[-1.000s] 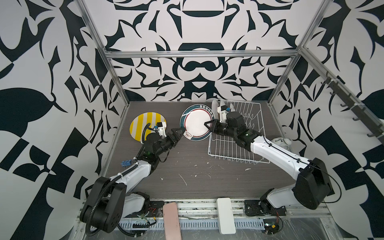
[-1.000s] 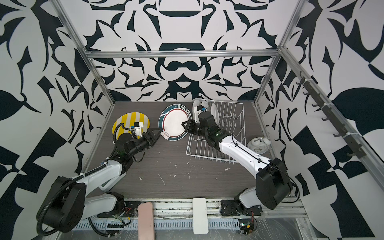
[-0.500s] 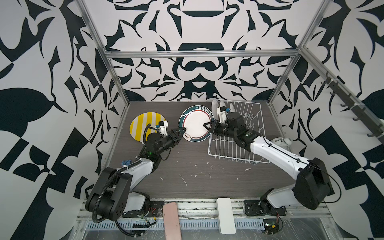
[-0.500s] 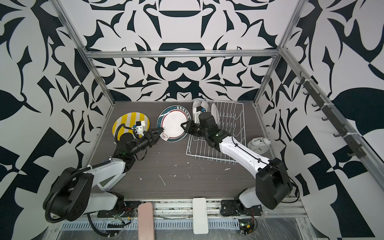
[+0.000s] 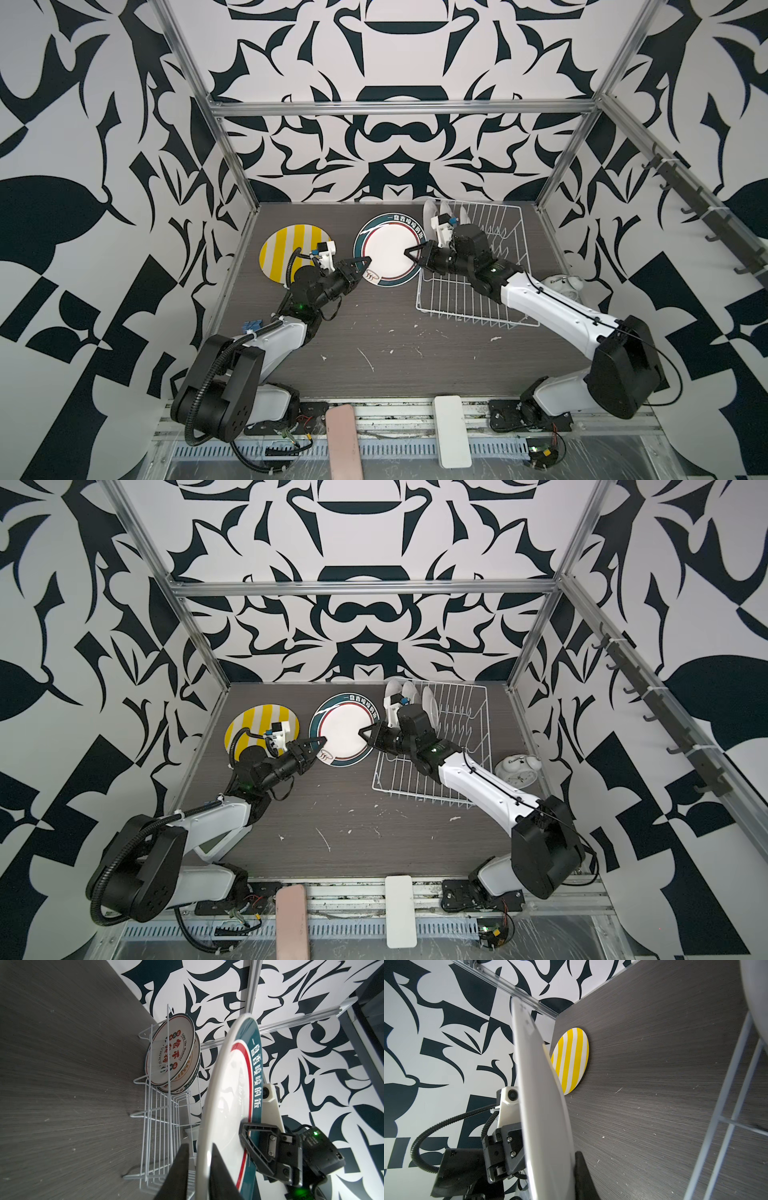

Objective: Unload the plates from the dish rack
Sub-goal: Place the plate at the top-center of the table.

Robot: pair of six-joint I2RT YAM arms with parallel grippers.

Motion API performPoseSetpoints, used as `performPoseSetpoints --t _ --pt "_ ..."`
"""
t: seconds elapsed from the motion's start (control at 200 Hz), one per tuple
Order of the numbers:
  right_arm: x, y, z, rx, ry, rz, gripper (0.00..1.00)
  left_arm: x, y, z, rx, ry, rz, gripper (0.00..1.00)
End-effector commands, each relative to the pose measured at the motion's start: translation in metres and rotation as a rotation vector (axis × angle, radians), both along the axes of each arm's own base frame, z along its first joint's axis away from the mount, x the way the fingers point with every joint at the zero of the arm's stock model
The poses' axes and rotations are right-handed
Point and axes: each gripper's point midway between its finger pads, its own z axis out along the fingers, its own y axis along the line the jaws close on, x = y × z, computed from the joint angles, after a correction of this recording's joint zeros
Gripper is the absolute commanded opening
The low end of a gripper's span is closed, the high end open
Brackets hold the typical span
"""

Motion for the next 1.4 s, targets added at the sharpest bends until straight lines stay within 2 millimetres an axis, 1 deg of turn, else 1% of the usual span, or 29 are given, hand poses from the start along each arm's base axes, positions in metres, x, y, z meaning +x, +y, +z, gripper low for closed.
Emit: performPoseSetpoints --t 0.0,0.105,0.145,0.15,0.155,0.16,0.19,0.195,0.205,0.225,0.24,0.335,0.445,0.555,0.56,0.58,0.65,0.82,0.96,1.11,1.16,1.17,1.18,1.255,1.395 --pt "0.002 0.008 0.042 0.095 -0.115 0.029 0.00 -0.001 0.003 0.003 -0.008 -0.014 0.009 0.12" --pt "0.002 0.008 0.042 0.093 -0.121 0.029 0.00 -0.001 0.004 0.003 -0.007 -0.015 0.014 0.01" --pt "0.002 0.007 0.042 0.090 -0.120 0.028 0.11 -0.001 0.004 0.003 -0.007 -0.016 0.017 0.00" --pt "0.002 0.007 0.041 0.089 -0.119 0.027 0.13 -0.001 0.004 0.003 -0.007 -0.016 0.018 0.00" --pt "0.002 0.007 0.042 0.089 -0.118 0.026 0.17 -0.001 0.004 0.003 -0.007 -0.018 0.018 0.00" --pt "0.002 0.007 0.042 0.089 -0.118 0.026 0.17 -0.001 0.004 0.003 -0.006 -0.017 0.018 0.00" --pt "0.002 0.007 0.042 0.086 -0.117 0.025 0.29 -0.002 0.005 0.003 -0.005 -0.017 0.020 0.00" --pt "0.002 0.007 0.041 0.084 -0.117 0.025 0.33 -0.002 0.005 0.003 -0.005 -0.017 0.020 0.00" --pt "0.003 0.007 0.041 0.083 -0.116 0.024 0.34 -0.002 0.005 0.003 -0.005 -0.017 0.021 0.00" --pt "0.003 0.006 0.041 0.079 -0.113 0.021 0.41 -0.002 0.005 0.003 -0.004 -0.018 0.021 0.00" --pt "0.003 0.006 0.041 0.078 -0.112 0.021 0.43 -0.002 0.005 0.004 -0.004 -0.019 0.021 0.00" --pt "0.004 0.004 0.040 0.049 -0.102 0.012 0.68 -0.003 0.006 0.004 0.001 -0.020 0.026 0.00" --pt "0.006 0.000 0.043 0.019 -0.109 -0.007 0.87 -0.002 0.009 0.003 0.011 -0.017 0.041 0.00" --pt "0.009 -0.006 0.046 -0.009 -0.121 -0.033 0.98 0.000 0.011 -0.004 0.028 0.000 0.058 0.00" --pt "0.010 -0.007 0.046 -0.010 -0.121 -0.034 0.98 -0.002 0.012 0.002 0.023 -0.016 0.060 0.00" --pt "0.010 -0.008 0.048 -0.014 -0.124 -0.036 0.99 -0.003 0.013 0.008 0.020 -0.030 0.062 0.00" --pt "0.012 -0.012 0.048 -0.031 -0.125 -0.050 0.99 -0.003 0.015 0.007 0.031 -0.031 0.076 0.00" --pt "0.019 -0.026 0.051 -0.083 -0.148 -0.088 0.99 -0.002 0.022 0.001 0.060 -0.018 0.112 0.00" --pt "0.022 -0.036 0.057 -0.159 -0.185 -0.113 0.99 0.003 0.024 -0.004 0.084 -0.008 0.135 0.00" --pt "0.024 -0.046 0.067 -0.190 -0.225 -0.152 0.99 0.013 0.024 -0.008 0.099 0.006 0.146 0.00" --pt "0.024 -0.048 0.071 -0.200 -0.236 -0.159 0.99 0.016 0.024 -0.005 0.104 0.001 0.149 0.00" --pt "0.025 -0.049 0.071 -0.204 -0.237 -0.161 0.99 0.018 0.024 -0.013 0.114 0.022 0.149 0.00" --pt "0.025 -0.050 0.072 -0.205 -0.241 -0.164 0.99 0.020 0.024 -0.016 0.118 0.029 0.151 0.00" --pt "0.026 -0.053 0.076 -0.225 -0.250 -0.171 0.99 0.027 0.025 -0.020 0.132 0.040 0.164 0.00" --pt "0.028 -0.061 0.076 -0.276 -0.267 -0.182 0.99 0.045 0.032 -0.029 0.171 0.072 0.192 0.00"
